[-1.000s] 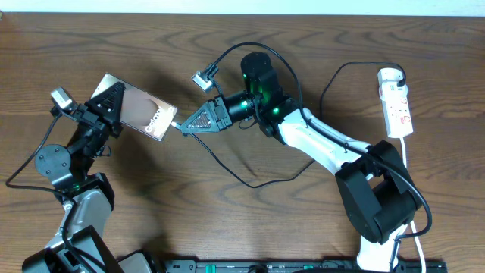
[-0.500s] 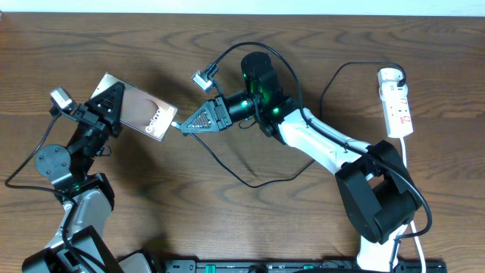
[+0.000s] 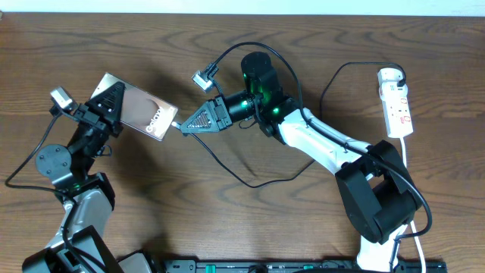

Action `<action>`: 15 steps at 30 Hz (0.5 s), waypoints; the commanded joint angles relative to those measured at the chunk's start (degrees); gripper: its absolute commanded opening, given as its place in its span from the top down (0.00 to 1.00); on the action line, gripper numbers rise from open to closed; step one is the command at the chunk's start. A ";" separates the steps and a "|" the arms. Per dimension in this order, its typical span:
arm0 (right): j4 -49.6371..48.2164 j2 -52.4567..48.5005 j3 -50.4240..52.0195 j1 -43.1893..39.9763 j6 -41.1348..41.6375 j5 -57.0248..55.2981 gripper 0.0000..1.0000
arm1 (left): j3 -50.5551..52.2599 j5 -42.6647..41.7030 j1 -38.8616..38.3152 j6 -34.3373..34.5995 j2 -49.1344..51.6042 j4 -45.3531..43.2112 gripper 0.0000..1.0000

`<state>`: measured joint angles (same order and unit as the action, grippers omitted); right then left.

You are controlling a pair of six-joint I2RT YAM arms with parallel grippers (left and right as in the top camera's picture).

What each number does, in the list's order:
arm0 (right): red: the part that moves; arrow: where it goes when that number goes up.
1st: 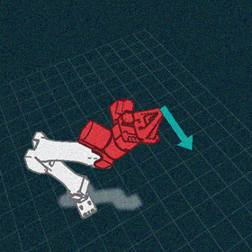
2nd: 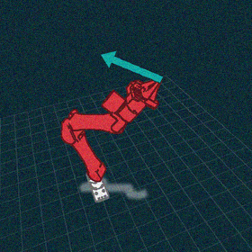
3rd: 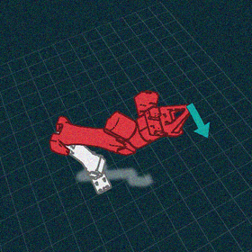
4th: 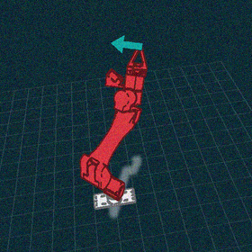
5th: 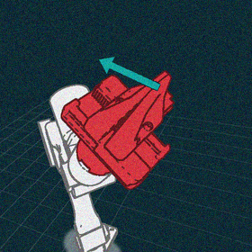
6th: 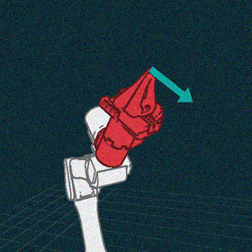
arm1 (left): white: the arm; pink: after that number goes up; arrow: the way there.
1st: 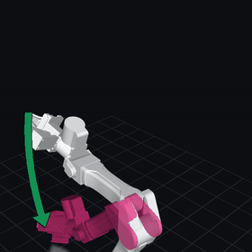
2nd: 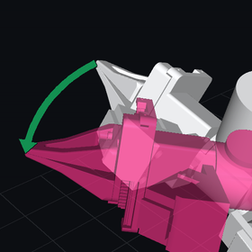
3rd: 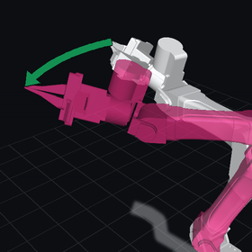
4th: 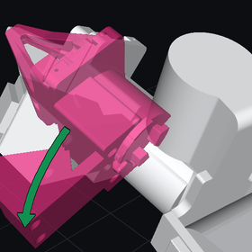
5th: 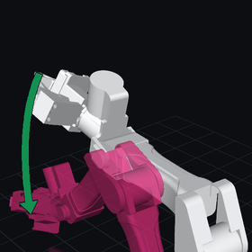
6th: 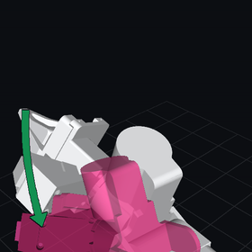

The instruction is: Plug charger to phone and switch on socket

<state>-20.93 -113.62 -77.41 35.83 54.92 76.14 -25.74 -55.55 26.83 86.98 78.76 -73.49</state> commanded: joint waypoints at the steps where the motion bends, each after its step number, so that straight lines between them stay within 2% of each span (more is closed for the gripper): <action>1: -0.33 0.35 -0.76 0.94 0.42 -0.17 0.99 | 0.13 1.55 -1.86 -0.33 -0.55 -0.76 0.93; 15: -0.35 0.35 -0.76 1.01 0.35 0.13 0.99 | 0.13 2.10 -2.38 -0.33 -0.55 -0.74 0.93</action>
<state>-20.91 -113.62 -77.41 35.83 54.92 76.47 -25.74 -53.19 25.26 86.98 78.76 -73.49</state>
